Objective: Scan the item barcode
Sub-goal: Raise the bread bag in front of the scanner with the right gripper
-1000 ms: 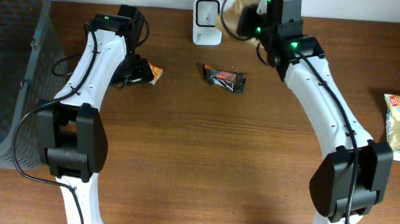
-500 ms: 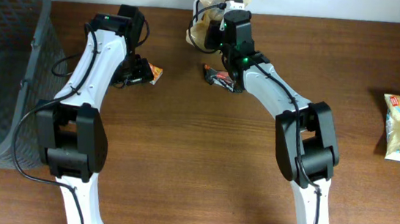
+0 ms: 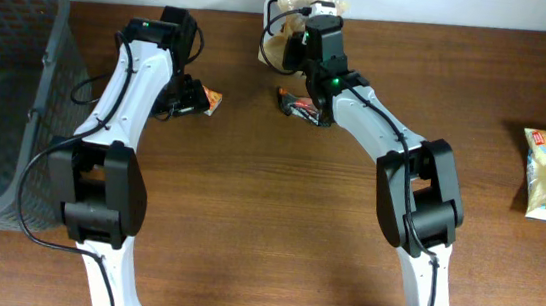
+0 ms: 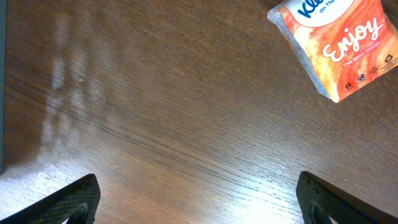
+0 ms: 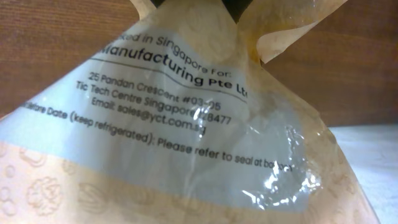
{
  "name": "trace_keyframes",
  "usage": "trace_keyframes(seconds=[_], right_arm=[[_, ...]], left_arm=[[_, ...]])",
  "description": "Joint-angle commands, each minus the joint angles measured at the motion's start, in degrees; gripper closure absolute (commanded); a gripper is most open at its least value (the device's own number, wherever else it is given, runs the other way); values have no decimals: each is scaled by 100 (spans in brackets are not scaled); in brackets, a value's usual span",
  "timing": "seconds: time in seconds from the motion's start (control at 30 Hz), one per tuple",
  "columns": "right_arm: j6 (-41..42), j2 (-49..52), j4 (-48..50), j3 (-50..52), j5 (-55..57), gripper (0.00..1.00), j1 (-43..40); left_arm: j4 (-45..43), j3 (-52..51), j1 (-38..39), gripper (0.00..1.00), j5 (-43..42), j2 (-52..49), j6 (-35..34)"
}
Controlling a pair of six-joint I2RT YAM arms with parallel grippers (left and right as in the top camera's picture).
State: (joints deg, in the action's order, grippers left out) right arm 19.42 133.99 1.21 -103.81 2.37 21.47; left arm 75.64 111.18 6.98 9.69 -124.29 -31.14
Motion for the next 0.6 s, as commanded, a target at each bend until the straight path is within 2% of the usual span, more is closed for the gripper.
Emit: trace_keyframes(seconds=[0.0,0.13,0.43,0.57], right_arm=[[-127,-192,-142,-68,31,96,33],[-570,-334,-470,-68,28,96,33],[-601,-688,-1110,-109,44,96,26],[-920,-688,-1635,-470,-63,96,26]], left_arm=[[4,28,-2,1,22,13,-57],[4,28,-2,1,22,13,-55],[4,28,-2,1,22,13,-55],[4,28,-2,1,24,13,-55]])
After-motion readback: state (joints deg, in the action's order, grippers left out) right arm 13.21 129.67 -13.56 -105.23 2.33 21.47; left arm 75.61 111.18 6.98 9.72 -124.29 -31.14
